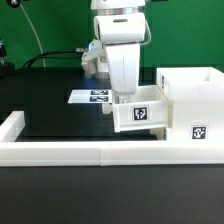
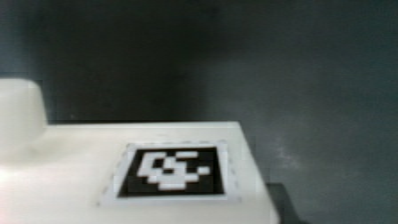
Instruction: Assemble drawer
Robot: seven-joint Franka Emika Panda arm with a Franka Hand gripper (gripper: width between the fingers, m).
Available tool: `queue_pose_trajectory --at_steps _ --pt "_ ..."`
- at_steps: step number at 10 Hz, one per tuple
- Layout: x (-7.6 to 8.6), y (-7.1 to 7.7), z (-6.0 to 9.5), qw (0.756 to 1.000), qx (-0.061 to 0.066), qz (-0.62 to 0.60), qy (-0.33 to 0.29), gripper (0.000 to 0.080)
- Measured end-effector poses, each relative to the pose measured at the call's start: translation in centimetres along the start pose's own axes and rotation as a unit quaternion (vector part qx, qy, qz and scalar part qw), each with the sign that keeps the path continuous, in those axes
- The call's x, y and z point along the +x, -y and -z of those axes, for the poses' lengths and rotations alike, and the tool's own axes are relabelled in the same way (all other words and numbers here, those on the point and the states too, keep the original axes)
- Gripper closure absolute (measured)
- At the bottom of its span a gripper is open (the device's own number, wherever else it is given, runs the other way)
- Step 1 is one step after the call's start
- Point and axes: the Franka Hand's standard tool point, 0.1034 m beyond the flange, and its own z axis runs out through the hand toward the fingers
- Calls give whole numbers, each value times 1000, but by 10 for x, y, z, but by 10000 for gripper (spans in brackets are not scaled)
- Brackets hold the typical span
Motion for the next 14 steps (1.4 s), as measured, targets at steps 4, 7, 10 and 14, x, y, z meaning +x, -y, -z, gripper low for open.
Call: queue_pose_trajectory --at_steps 4,7,10,14 --pt "0 0 0 1000 1 -10 0 755" --pt "1 0 0 1000 0 -10 0 755" --pt "2 -1 0 1000 -1 -11 1 755" --pt "1 -2 1 1000 -3 -5 8 755"
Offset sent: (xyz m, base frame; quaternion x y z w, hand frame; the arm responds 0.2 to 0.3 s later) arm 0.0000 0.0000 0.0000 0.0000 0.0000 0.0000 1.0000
